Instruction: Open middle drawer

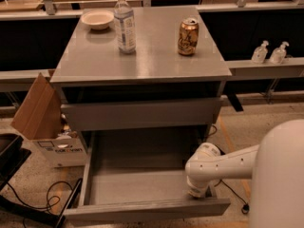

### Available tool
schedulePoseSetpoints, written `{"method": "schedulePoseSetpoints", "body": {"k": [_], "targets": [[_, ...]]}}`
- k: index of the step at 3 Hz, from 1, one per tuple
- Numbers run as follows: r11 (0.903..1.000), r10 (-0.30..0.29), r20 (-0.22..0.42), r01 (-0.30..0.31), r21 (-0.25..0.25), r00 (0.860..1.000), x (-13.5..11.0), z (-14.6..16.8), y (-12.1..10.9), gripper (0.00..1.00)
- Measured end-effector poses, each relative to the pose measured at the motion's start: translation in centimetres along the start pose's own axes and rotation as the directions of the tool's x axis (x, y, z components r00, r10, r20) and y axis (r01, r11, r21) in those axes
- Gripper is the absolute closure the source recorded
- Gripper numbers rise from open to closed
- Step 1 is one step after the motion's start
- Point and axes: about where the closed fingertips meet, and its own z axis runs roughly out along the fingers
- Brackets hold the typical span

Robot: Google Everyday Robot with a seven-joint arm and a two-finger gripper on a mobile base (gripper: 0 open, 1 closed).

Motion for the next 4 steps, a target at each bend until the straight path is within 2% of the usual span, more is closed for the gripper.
{"method": "schedulePoseSetpoints", "body": {"k": [1,3,4], "targets": [[1.0000,0.000,0.000,0.000,0.000,1.000,-0.04,0.00,-0.03,0.82],[1.0000,-0.001,-0.003,0.001,-0.003,1.000,0.03,0.14,0.19,0.35],[0.9995,-0.031,-0.009,0.031,0.006,0.999,-0.39,-0.38,0.48,0.12]]}}
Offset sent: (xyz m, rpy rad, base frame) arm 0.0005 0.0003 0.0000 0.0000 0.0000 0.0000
